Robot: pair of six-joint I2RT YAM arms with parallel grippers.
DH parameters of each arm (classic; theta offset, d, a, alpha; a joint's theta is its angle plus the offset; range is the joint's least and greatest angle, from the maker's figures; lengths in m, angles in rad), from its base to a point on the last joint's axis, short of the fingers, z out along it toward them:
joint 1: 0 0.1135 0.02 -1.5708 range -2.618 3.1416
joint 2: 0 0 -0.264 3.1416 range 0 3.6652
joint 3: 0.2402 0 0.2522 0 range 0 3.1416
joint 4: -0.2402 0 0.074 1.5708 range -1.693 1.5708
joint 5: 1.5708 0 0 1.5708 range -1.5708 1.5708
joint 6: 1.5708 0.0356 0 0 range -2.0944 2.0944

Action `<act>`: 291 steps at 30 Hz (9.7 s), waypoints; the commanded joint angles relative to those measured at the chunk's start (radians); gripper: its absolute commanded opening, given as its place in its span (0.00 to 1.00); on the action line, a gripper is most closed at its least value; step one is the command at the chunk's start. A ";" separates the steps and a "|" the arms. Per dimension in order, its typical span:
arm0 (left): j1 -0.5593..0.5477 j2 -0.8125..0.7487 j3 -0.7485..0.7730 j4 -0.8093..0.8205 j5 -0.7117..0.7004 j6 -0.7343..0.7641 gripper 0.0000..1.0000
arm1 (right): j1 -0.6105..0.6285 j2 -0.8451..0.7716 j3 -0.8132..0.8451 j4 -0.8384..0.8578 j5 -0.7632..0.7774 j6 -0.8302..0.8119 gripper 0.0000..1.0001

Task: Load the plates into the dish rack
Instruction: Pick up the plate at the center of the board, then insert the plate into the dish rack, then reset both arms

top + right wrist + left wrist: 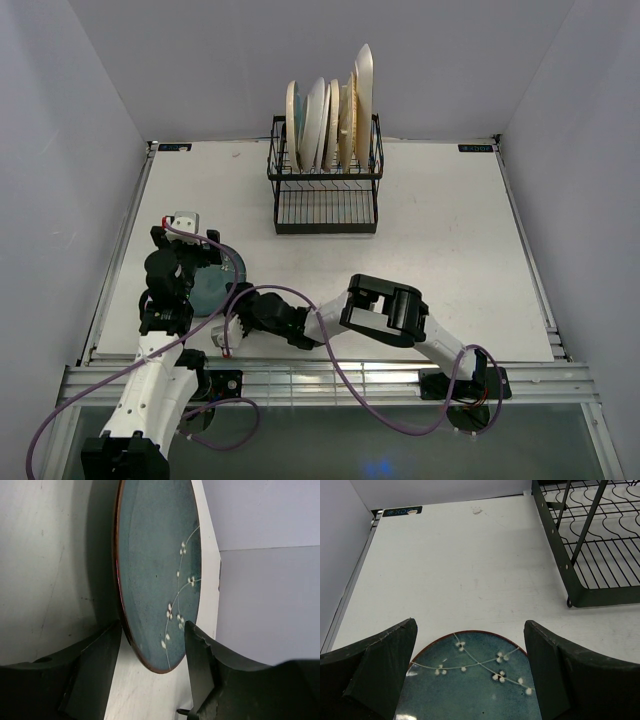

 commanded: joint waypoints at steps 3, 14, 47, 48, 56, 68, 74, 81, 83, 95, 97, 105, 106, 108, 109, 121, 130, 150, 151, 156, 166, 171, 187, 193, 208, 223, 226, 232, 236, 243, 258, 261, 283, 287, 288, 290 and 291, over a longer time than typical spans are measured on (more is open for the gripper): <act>0.009 -0.003 0.037 -0.004 0.018 -0.009 0.98 | 0.004 0.076 0.035 -0.161 -0.016 -0.011 0.56; 0.010 -0.004 0.043 -0.013 0.021 -0.012 0.98 | 0.016 0.128 0.133 -0.305 0.008 -0.003 0.20; 0.010 -0.202 -0.016 0.038 -0.042 -0.030 0.98 | -0.044 -0.303 -0.335 -0.127 0.071 0.348 0.08; 0.010 -0.205 -0.017 0.038 -0.044 -0.029 0.98 | -0.044 -0.315 -0.333 -0.142 0.076 0.362 0.08; 0.010 -0.250 -0.034 0.055 -0.068 -0.029 0.98 | -0.054 -0.438 -0.301 -0.316 0.018 0.524 0.08; 0.010 -0.230 -0.048 0.088 -0.085 -0.024 0.98 | -0.054 -0.741 -0.324 -0.466 -0.019 0.756 0.08; 0.010 -0.235 -0.049 0.093 -0.090 -0.021 0.98 | -0.054 -0.798 -0.209 -0.543 0.007 0.840 0.08; 0.010 -0.233 -0.051 0.091 -0.088 -0.021 0.98 | -0.061 -0.827 -0.050 -0.576 0.090 0.937 0.08; 0.010 -0.231 -0.052 0.093 -0.088 -0.021 0.98 | -0.071 -0.826 -0.004 -0.596 0.125 0.966 0.08; 0.010 -0.227 -0.051 0.094 -0.087 -0.021 0.98 | -0.197 -0.821 0.268 -0.607 0.125 1.181 0.08; 0.010 -0.227 -0.052 0.098 -0.087 -0.020 0.98 | -0.209 -0.814 0.302 -0.596 0.122 1.205 0.08; 0.010 -0.228 -0.054 0.098 -0.087 -0.020 0.98 | -0.280 -0.774 0.372 -0.518 0.042 1.340 0.08; 0.010 -0.228 -0.054 0.099 -0.087 -0.018 0.98 | -0.289 -0.771 0.377 -0.509 0.035 1.357 0.08; 0.010 -0.228 -0.054 0.099 -0.084 -0.020 0.98 | -0.312 -0.762 0.389 -0.494 0.016 1.405 0.08; 0.010 -0.228 -0.054 0.098 -0.084 -0.018 0.98 | -0.320 -0.759 0.391 -0.474 0.016 1.416 0.08; 0.010 -0.230 -0.057 0.099 -0.082 -0.020 0.98 | -0.332 -0.641 0.559 -0.389 0.039 1.405 0.08; 0.010 -0.231 -0.058 0.099 -0.081 -0.018 0.98 | -0.332 -0.613 0.506 -0.149 0.122 1.295 0.08; 0.010 -0.242 -0.062 0.098 -0.082 -0.017 0.98 | -0.341 -0.521 0.481 0.091 0.311 1.173 0.08; 0.010 -0.244 -0.062 0.098 -0.081 -0.017 0.98 | -0.343 -0.519 0.481 0.100 0.315 1.172 0.08; 0.010 -0.245 -0.062 0.096 -0.081 -0.017 0.98 | -0.364 -0.515 0.440 0.129 0.331 1.193 0.08; 0.010 -0.245 -0.063 0.098 -0.078 -0.017 0.98 | -0.427 -0.528 0.323 0.229 0.320 1.299 0.08; 0.010 -0.245 -0.063 0.098 -0.079 -0.017 0.98 | -0.441 -0.525 0.288 0.266 0.303 1.321 0.08; 0.010 -0.248 -0.065 0.096 -0.078 -0.015 0.98 | -0.452 -0.418 0.355 0.276 0.309 1.317 0.08; 0.010 -0.248 -0.065 0.098 -0.076 -0.015 0.98 | -0.452 -0.389 0.375 0.258 0.317 1.301 0.08; 0.010 -0.242 -0.063 0.098 -0.070 -0.015 0.98 | -0.449 -0.418 0.305 0.309 0.347 1.248 0.28; 0.010 -0.230 -0.062 0.099 -0.067 -0.015 0.98 | -0.417 -0.531 0.236 0.275 0.325 1.138 0.37; 0.010 -0.213 -0.060 0.099 -0.061 -0.014 0.98 | -0.384 -0.562 0.276 0.166 0.338 1.054 0.42; 0.010 -0.166 -0.060 0.122 -0.051 -0.020 0.98 | -0.364 -0.718 0.193 -0.004 0.366 0.951 0.46; 0.010 -0.127 -0.057 0.130 -0.045 -0.035 0.98 | -0.364 -0.893 0.083 -0.101 0.395 0.928 0.51; 0.010 -0.110 -0.057 0.133 0.019 -0.087 0.98 | -0.366 -1.203 -0.224 -0.171 0.444 0.968 0.65; 0.010 -0.100 -0.111 0.153 0.091 -0.310 0.98 | -0.366 -1.726 -0.769 -0.541 0.507 1.334 0.86; 0.010 -0.090 -0.115 0.153 0.102 -0.313 0.98 | -0.366 -1.827 -0.845 -0.584 0.513 1.356 0.87; 0.010 -0.216 -0.193 0.139 0.212 -0.302 0.98 | -0.366 -1.862 -1.056 -0.417 0.636 1.279 0.95; 0.010 -0.196 -0.189 0.139 0.209 -0.303 0.98 | -0.366 -1.874 -1.053 -0.417 0.645 1.285 0.95; 0.010 -0.190 -0.187 0.139 0.208 -0.303 0.98 | -0.366 -1.880 -1.056 -0.415 0.645 1.287 0.95; 0.010 -0.185 -0.184 0.139 0.193 -0.309 0.98 | -0.364 -1.903 -1.062 -0.412 0.639 1.287 0.95; 0.010 -0.185 -0.183 0.139 0.186 -0.310 0.98 | -0.366 -1.909 -1.066 -0.411 0.637 1.287 0.95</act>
